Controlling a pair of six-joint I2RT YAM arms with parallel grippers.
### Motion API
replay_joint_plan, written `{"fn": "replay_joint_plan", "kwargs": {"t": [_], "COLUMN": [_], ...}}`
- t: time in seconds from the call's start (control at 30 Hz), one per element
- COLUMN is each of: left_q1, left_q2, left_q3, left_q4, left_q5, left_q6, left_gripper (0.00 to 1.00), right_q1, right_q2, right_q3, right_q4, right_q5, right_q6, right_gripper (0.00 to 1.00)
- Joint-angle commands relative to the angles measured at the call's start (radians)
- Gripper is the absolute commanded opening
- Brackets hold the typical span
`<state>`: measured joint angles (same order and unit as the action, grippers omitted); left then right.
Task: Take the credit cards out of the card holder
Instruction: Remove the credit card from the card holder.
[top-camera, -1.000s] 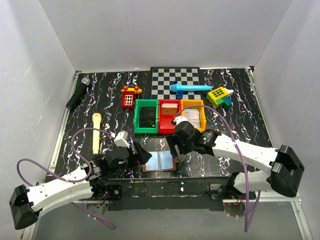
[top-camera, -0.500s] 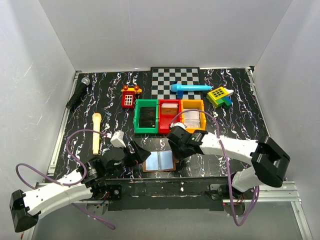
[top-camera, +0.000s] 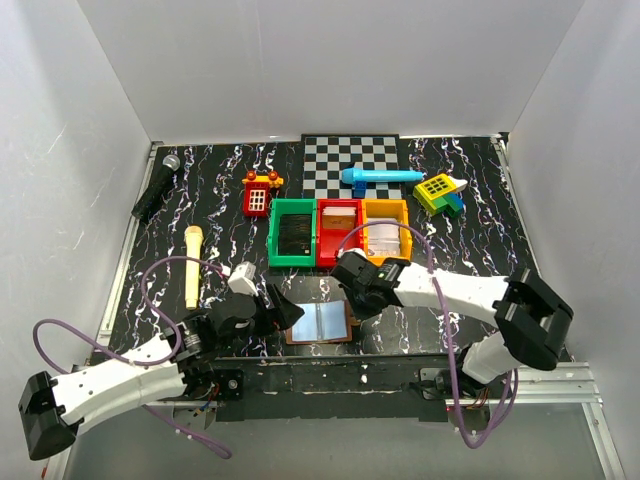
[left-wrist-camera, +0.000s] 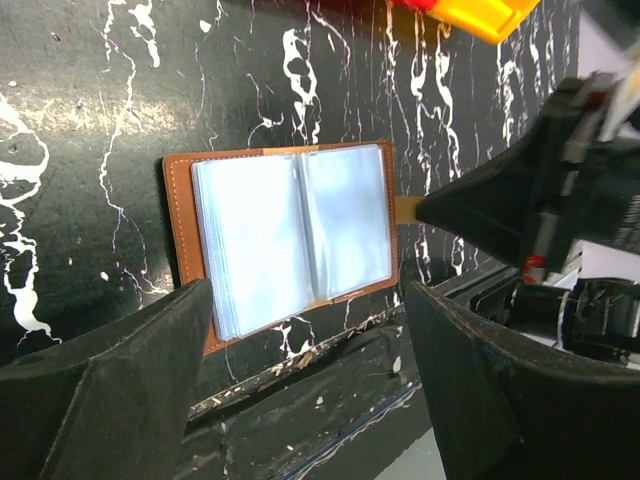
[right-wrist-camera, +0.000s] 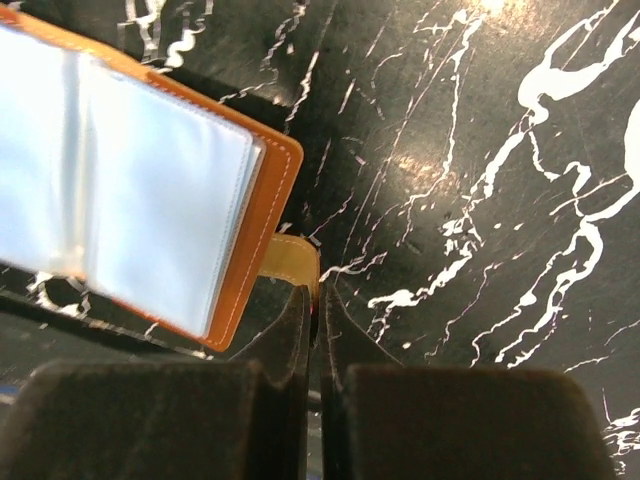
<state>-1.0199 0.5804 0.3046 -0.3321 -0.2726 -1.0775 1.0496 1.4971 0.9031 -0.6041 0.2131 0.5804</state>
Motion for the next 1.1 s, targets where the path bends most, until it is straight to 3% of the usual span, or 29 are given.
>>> {"fn": "replay_joint_plan", "kwargs": {"t": [0.0,0.17,0.6,1.07], "left_q1": [0.004,0.004,0.003,0.001], "left_q2": [0.044,0.133,0.343,0.578], "left_q3": [0.021,0.037,0.116,0.212], "left_q4": [0.047,0.132,0.275,0.255], "left_q5": [0.062,0.141,0.253,0.314], "left_q6": [0.060,0.113,0.211,0.268], "left_gripper": [0.76,0.74,0.70,0.66], "right_q1": [0.013,0.029,0.027,0.029], "right_q2": [-0.125,-0.242,-0.295,-0.302], "right_q3": [0.020,0.002,-0.050,-0.023], "right_q4": [0.010,0.046,0.103,0.086], "right_q5": [-0.055,-0.118,-0.192,-0.178], "right_q6": [-0.008,-0.025,0.010,0.006], "right_gripper": [0.01,0.01,0.01,0.01]}}
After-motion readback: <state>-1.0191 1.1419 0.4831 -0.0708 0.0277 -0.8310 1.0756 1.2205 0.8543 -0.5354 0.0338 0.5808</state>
